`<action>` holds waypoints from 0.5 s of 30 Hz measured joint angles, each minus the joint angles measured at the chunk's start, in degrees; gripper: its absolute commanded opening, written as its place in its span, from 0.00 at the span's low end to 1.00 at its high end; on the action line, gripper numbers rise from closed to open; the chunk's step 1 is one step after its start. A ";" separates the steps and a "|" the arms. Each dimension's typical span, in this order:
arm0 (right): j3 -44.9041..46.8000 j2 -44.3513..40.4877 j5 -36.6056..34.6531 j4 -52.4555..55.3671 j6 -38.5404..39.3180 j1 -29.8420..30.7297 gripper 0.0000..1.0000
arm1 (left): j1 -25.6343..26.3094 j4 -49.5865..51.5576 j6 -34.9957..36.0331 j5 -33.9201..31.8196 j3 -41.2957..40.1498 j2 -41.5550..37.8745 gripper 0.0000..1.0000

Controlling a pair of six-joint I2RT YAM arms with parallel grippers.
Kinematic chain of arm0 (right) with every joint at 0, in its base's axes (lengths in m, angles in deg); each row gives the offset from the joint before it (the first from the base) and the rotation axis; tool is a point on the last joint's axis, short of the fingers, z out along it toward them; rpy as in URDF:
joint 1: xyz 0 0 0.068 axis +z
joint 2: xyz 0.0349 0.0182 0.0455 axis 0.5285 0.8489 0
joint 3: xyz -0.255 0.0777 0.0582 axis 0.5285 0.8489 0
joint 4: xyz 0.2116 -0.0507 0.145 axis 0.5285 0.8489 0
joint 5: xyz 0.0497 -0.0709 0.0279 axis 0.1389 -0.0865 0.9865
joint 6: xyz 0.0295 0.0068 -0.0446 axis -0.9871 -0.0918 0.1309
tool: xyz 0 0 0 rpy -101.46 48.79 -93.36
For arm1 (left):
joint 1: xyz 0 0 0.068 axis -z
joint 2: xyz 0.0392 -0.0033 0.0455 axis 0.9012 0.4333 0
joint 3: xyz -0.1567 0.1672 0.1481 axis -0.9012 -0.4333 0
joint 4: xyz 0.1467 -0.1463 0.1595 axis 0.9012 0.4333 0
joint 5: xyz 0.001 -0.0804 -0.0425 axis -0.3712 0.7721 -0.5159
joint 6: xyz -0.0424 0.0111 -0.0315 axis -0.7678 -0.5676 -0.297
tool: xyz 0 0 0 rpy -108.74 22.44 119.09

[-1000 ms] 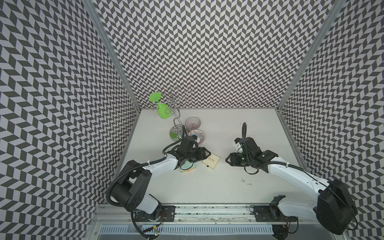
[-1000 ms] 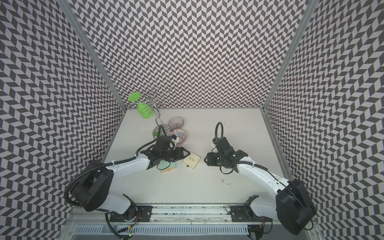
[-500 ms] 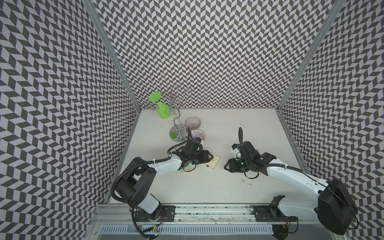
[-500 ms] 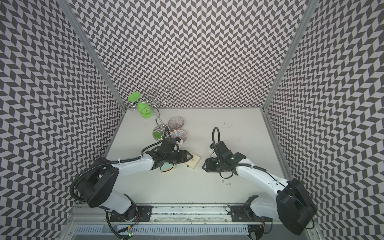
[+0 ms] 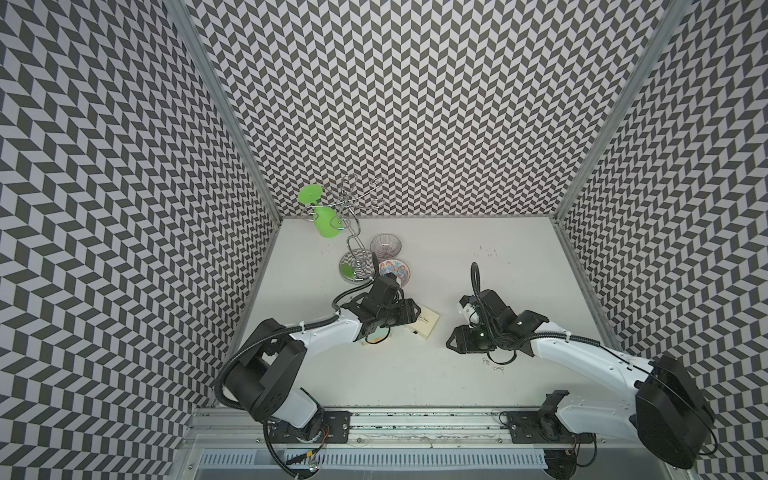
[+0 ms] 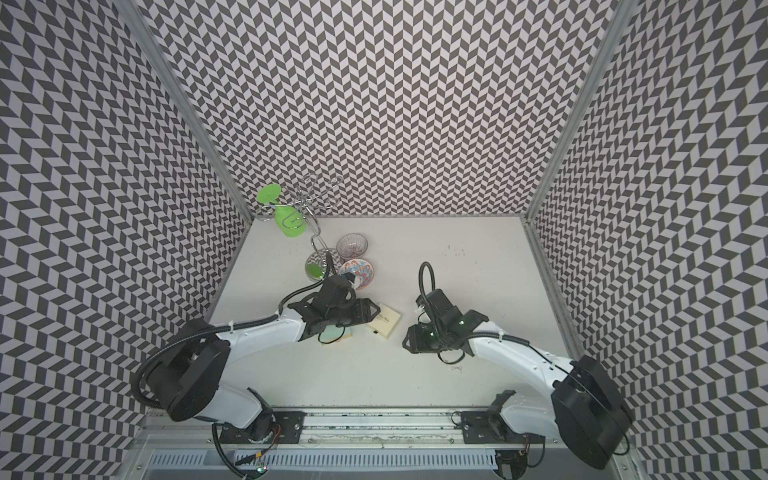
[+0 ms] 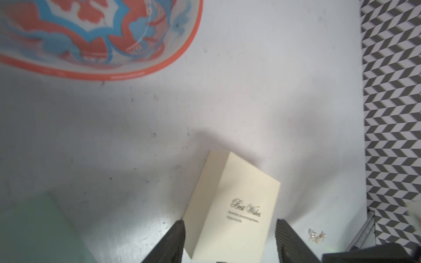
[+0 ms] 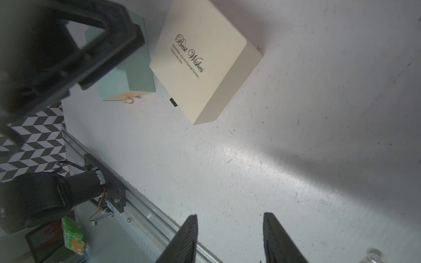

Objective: Take out the earrings from the drawer-style jewelry box
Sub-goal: Adjust the jewelry box at the center of the board.

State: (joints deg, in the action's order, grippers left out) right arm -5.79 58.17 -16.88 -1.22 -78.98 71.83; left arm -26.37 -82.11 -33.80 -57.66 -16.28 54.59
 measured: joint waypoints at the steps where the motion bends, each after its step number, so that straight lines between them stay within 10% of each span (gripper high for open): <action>1: 0.00 -0.17 0.09 -0.09 0.00 0.31 0.55 | -0.07 -0.09 0.20 0.46 -0.02 1.05 0.64; 15: 0.63 -1.16 -1.16 -2.64 -0.96 2.29 0.51 | 3.67 -4.83 -3.56 5.33 -1.64 1.92 0.57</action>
State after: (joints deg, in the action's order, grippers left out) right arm -5.16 57.01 -18.03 -3.86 -79.94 74.12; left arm -22.69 -86.94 -37.37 -52.33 -17.92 56.51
